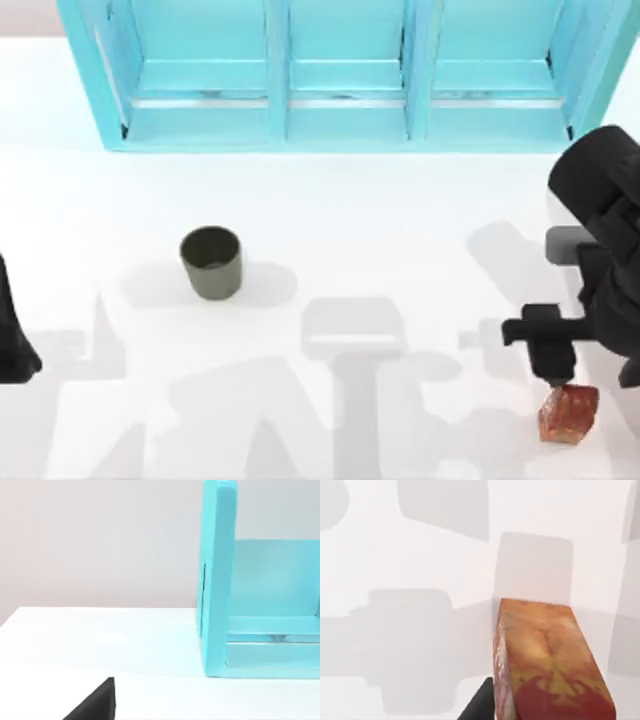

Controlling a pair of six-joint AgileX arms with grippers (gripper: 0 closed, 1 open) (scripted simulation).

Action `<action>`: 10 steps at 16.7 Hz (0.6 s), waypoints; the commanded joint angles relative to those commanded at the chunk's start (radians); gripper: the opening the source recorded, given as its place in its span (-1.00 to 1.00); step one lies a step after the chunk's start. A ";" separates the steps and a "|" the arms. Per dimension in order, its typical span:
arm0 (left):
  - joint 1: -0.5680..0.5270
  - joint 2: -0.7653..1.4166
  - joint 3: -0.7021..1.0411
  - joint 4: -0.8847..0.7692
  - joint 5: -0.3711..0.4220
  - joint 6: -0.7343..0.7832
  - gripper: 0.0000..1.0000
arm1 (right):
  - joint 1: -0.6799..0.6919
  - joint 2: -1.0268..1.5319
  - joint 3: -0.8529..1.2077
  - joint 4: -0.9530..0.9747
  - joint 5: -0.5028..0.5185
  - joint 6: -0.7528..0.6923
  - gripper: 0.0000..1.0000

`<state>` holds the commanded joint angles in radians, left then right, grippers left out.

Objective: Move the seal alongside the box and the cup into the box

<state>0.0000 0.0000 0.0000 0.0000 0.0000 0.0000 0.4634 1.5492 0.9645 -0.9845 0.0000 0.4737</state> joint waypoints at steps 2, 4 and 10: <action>0.000 0.000 0.000 0.000 0.000 0.000 1.00 | 0.000 0.000 0.000 0.000 0.000 0.000 1.00; 0.000 0.000 0.000 0.000 0.000 0.000 1.00 | 0.000 0.000 0.000 0.000 0.000 0.000 1.00; 0.000 0.000 0.000 0.000 0.000 0.000 1.00 | 0.000 0.000 0.000 0.000 0.000 0.000 1.00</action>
<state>0.0000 0.0000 0.0000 0.0000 0.0000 0.0000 0.4635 1.5487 0.9649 -0.9847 0.0000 0.4737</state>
